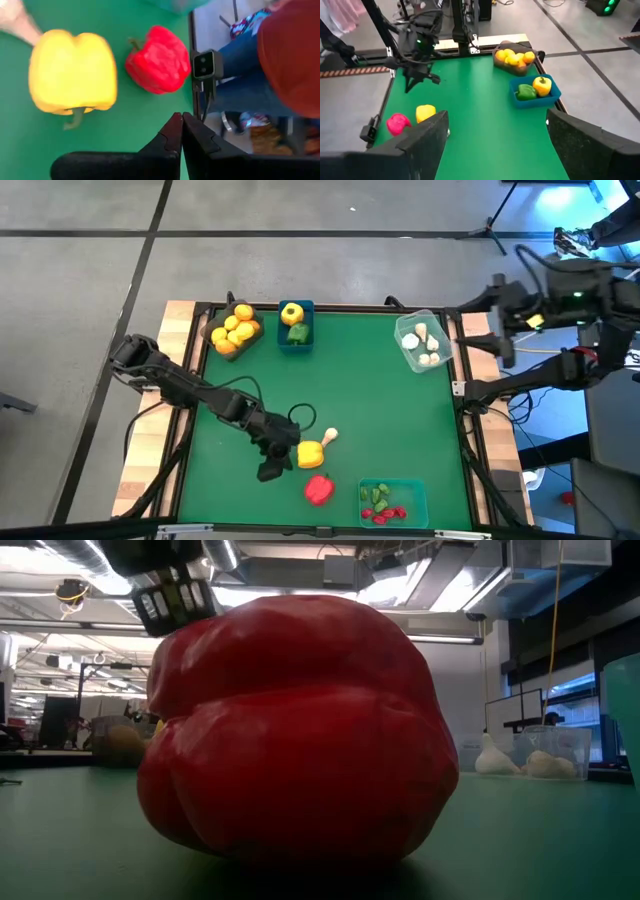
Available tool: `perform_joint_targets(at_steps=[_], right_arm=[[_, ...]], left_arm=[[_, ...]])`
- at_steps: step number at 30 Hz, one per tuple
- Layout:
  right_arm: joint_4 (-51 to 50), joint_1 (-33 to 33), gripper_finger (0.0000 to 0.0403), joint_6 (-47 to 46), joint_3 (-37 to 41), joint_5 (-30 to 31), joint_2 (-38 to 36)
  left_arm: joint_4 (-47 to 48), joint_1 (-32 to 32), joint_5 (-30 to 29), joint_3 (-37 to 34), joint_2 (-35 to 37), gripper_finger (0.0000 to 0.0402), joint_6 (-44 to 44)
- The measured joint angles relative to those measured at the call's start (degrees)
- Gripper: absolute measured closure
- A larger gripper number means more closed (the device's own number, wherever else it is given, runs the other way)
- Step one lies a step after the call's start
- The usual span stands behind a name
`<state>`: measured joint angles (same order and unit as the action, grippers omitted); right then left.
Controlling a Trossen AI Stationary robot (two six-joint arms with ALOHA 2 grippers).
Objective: Sort produce into baskets
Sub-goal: Put the yellow bell pepper into the blue bin
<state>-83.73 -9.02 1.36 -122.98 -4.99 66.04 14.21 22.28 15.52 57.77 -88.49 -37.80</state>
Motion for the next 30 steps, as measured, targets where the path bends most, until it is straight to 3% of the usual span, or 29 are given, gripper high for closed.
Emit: perform_joint_targets(at_steps=[5, 12, 19, 21, 25, 30], right_arm=[[-1.99, 0.00, 0.0075, -2.33, 0.07, 2.64, -4.27], [-3.57, 0.00, 0.0075, -2.62, 0.02, 6.42, -8.26], [-5.15, 0.00, 0.0075, -2.62, 0.01, 7.37, -9.92], [-6.05, 0.00, 0.0075, -2.62, 0.02, 7.60, -10.11], [-6.33, 0.00, 0.0075, -2.62, 0.04, 8.22, -10.12], [-6.33, 0.00, 0.0075, -2.62, 0.04, 8.21, -10.12]], left_arm=[[0.08, -2.88, 2.58, -0.01, -0.11, 0.0397, -3.52], [-1.74, -4.00, -12.14, -0.01, -0.11, 0.0398, -2.57], [-2.14, -4.57, -14.06, -0.01, -0.11, 0.0398, -8.53], [-3.07, -4.48, -12.27, -0.01, -0.11, 0.0394, -6.48], [-3.25, -5.86, -3.70, -0.01, -0.11, 0.0347, -9.17], [-3.23, -6.30, -3.45, -0.03, -0.12, 0.0244, -11.95]])
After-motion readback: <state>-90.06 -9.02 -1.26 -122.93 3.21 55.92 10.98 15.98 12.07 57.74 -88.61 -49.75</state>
